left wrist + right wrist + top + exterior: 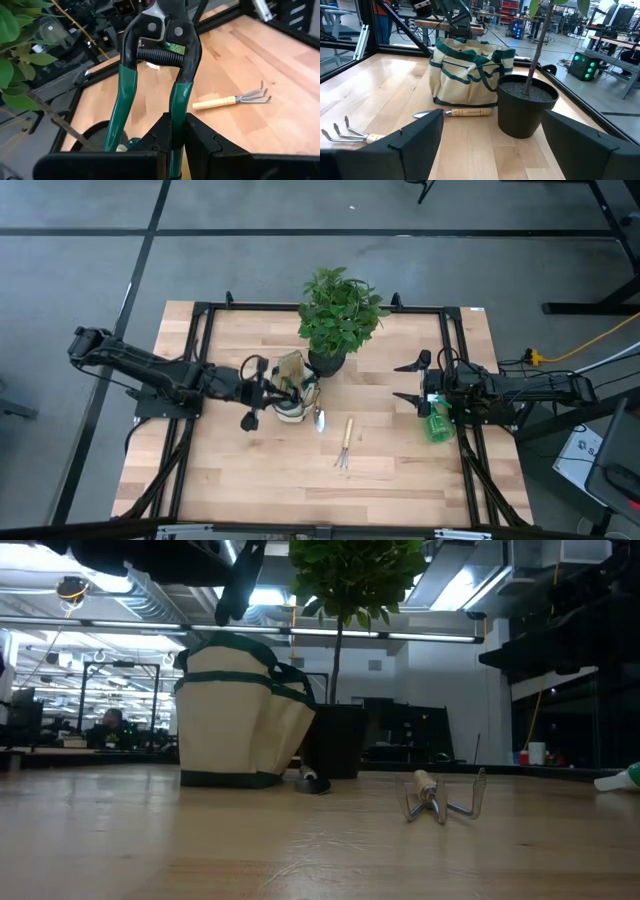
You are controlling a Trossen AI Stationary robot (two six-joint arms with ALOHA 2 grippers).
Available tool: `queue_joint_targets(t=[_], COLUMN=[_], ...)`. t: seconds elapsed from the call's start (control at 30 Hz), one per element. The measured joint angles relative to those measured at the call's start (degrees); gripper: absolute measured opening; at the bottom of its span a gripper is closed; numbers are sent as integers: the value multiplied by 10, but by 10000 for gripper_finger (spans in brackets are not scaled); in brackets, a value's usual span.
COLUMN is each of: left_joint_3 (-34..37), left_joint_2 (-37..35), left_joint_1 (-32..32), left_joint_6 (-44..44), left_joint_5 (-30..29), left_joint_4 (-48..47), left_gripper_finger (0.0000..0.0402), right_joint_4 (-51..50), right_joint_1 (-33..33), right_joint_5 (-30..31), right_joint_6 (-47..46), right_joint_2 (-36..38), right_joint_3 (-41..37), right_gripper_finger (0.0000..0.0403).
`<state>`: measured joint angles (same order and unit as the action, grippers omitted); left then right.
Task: Pick & Place Garden tools in Gardening bag
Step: Put the green shears into the white bag
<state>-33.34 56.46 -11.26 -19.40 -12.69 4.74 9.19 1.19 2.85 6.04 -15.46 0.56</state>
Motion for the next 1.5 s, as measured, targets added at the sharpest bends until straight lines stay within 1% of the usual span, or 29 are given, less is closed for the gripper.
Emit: queue_joint_targets(t=[0.1,0.23,0.37,0.53,0.67,1.5], left_joint_3=[13,47,78,96,105,107], left_joint_2=[-9,-15,-16,-16,-16,-16], left_joint_1=[27,60,83,102,111,112], left_joint_6=[6,15,17,22,22,52], left_joint_5=[39,82,108,114,141,139], left_joint_4=[22,70,120,145,152,152], left_gripper_finger=[27,27,27,27,27,27], right_joint_4=[0,0,0,0,0,0], right_joint_1=[0,0,0,0,0,0], right_joint_5=[0,0,0,0,0,0], right_joint_6=[0,0,0,0,0,0], right_joint_2=[0,0,0,0,0,0], right_joint_3=[0,0,0,0,0,0], right_gripper_finger=[341,341,341,341,341,341])
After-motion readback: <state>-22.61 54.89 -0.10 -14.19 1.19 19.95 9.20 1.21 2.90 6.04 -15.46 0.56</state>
